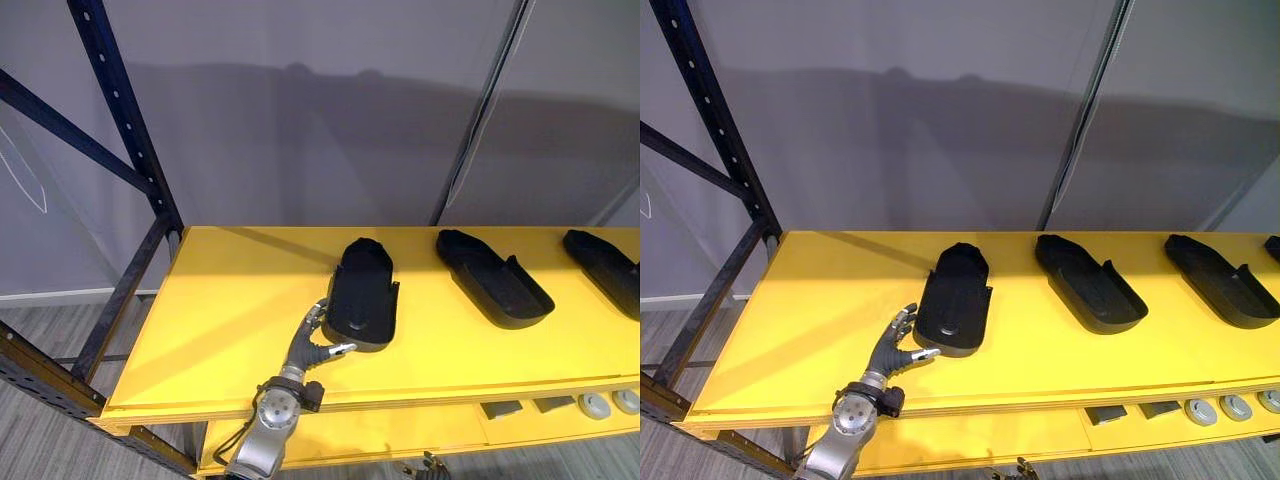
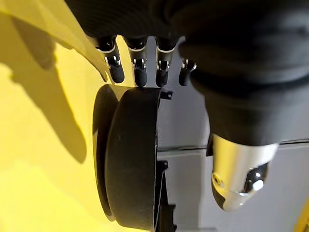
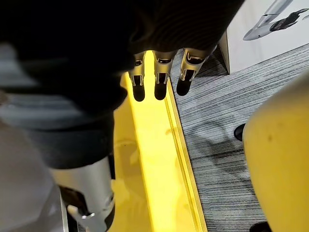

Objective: Walk over and take plastic housings, then place them on the shelf

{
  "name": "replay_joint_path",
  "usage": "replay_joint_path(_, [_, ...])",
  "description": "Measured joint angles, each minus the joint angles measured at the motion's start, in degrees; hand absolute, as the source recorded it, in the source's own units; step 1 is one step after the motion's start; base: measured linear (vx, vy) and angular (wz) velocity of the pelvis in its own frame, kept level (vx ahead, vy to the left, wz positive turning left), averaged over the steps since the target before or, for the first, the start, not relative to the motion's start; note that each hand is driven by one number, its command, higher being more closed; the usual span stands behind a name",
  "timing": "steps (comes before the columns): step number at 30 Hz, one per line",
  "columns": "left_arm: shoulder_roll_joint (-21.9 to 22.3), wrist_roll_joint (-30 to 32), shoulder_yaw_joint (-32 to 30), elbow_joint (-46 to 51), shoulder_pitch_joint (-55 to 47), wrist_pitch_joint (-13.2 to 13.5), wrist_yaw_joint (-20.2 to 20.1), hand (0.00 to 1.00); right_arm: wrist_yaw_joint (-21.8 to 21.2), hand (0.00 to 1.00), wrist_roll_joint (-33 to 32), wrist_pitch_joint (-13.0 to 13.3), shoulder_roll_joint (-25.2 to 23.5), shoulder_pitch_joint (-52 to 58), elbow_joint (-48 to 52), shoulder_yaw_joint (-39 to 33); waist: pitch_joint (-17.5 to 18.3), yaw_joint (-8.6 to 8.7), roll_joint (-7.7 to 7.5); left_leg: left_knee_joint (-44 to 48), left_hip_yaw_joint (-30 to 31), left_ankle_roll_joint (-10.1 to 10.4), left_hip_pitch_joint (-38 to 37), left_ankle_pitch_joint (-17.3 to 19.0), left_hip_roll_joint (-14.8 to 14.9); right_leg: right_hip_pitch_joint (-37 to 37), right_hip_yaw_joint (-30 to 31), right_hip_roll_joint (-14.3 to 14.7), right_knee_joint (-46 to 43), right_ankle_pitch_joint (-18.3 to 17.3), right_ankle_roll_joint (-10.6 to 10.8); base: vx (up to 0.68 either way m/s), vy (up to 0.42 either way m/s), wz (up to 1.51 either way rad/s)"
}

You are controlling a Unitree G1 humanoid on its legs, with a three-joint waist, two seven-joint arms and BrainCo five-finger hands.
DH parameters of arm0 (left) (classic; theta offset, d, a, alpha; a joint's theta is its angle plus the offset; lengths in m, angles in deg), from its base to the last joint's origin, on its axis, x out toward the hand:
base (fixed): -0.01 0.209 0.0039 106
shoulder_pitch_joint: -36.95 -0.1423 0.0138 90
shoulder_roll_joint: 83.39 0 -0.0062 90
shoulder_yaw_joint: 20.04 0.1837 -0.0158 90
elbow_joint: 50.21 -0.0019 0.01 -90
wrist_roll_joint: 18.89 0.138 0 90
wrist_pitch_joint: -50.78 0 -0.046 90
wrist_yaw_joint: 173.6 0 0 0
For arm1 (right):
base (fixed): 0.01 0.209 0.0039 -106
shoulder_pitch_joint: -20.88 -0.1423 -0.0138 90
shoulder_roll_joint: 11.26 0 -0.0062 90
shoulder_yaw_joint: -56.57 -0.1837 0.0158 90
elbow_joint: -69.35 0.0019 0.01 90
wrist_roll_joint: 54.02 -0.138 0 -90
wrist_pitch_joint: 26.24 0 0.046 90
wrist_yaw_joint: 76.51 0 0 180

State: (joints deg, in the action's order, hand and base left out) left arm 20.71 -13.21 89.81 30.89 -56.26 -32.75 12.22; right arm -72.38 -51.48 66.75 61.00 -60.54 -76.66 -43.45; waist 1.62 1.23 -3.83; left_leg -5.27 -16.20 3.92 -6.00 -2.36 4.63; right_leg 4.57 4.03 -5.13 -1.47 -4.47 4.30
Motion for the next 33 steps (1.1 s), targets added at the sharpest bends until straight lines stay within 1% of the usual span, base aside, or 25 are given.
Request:
replay_joint_path(6, [0.3,-1.7,1.8,3.2,-0.7,0.0,-0.2,0.0,0.0,0.0,0.0,0.0,-0.3,0.1,0.2,0.1,-0.1,-0.01,-0.05,0.0,-0.2,0.0,-0.2,0.0,0.0,0.1,0.0,0.0,0.0,0.0,0.0,0.0,0.0,0.0])
replay_joint_path(14, [1.1,-1.3,1.8,5.4,-1.7,-0.1,1.1,0.0,0.1,0.0,0.0,0.0,-0.3,0.4,0.6,0.1,-0.1,-0.16,-0.1,0.0,-0.4,0.1,-0.7,0.1,0.3,0.7,0.2,0.0,0.0,0.0,0.1,0.0,0.0,-0.01])
replay_joint_path(18, [2.9,-1.0,-0.4,10.3,-2.4,-0.3,2.3,0.0,0.0,0.0,-0.2,0.0,-0.1,0.6,0.7,0.0,0.0,-0.23,-0.15,0.0,-0.8,0.1,0.0,0.4,0.6,-0.2,0.6,0.2,-0.9,0.0,0.1,0.0,0.0,-0.05])
replay_joint_path(22, [3.1,-0.9,-1.5,15.1,-2.4,-0.3,3.8,0.0,0.1,0.0,-0.2,0.0,-0.1,0.7,0.7,-0.1,0.0,-0.37,-0.25,0.0,-0.8,0.1,0.3,0.6,0.6,-0.5,1.2,0.0,-1.2,0.1,0.2,-0.01,0.001,-0.02])
replay_joint_path(23, [3.1,-0.9,-1.7,17.4,-2.5,-0.3,4.0,0.0,0.1,0.0,-0.2,0.1,-0.1,0.9,0.8,-0.1,0.0,-0.67,-0.26,0.0,-0.7,0.1,0.3,0.7,0.6,-0.5,1.2,0.0,-1.2,0.1,0.2,0.0,0.0,0.0])
replay_joint_path(25, [3.1,-1.0,-2.1,21.2,-3.0,0.5,4.3,0.0,0.1,0.0,-0.2,0.1,-0.1,1.2,1.2,-0.1,0.0,-0.8,-0.25,0.0,-0.3,0.1,0.3,0.8,0.6,-0.5,1.1,0.0,-1.5,0.1,0.2,-0.01,-0.003,0.08])
replay_joint_path(29, [3.1,-1.3,-4.1,28.3,-6.2,3.0,5.7,0.0,0.1,0.0,-0.2,0.3,-0.1,1.4,1.3,-0.1,0.0,-0.98,-0.24,0.0,0.9,0.0,0.3,1.2,0.8,-0.1,0.1,0.2,-2.2,0.1,0.2,-0.01,-0.008,0.15])
replay_joint_path(30, [3.1,-1.6,-5.0,29.5,-7.2,3.6,6.2,0.0,0.1,0.0,-0.2,0.3,-0.1,1.5,1.3,-0.1,0.0,-1.19,-0.21,0.0,1.1,0.0,0.2,1.2,0.9,0.0,0.1,0.3,-2.4,0.1,0.2,-0.02,-0.004,0.11])
replay_joint_path(31, [3.2,-2.4,-6.6,31.1,-8.9,4.3,6.8,0.0,0.1,0.0,-0.2,0.4,0.0,1.8,1.3,-0.1,0.0,-1.91,-0.16,0.0,1.4,0.0,-0.1,1.2,1.1,0.4,0.0,0.4,-2.5,0.1,0.2,-0.02,-0.007,0.11])
replay_joint_path(33, [3.2,-3.3,-8.4,32.0,-10.7,4.9,7.9,0.0,0.2,0.0,-0.2,0.4,0.1,2.0,1.3,0.0,-0.1,-2.27,-0.01,0.1,2.1,0.0,-0.1,1.2,1.2,0.7,-0.3,0.6,-2.6,0.1,0.2,-0.02,-0.01,0.17])
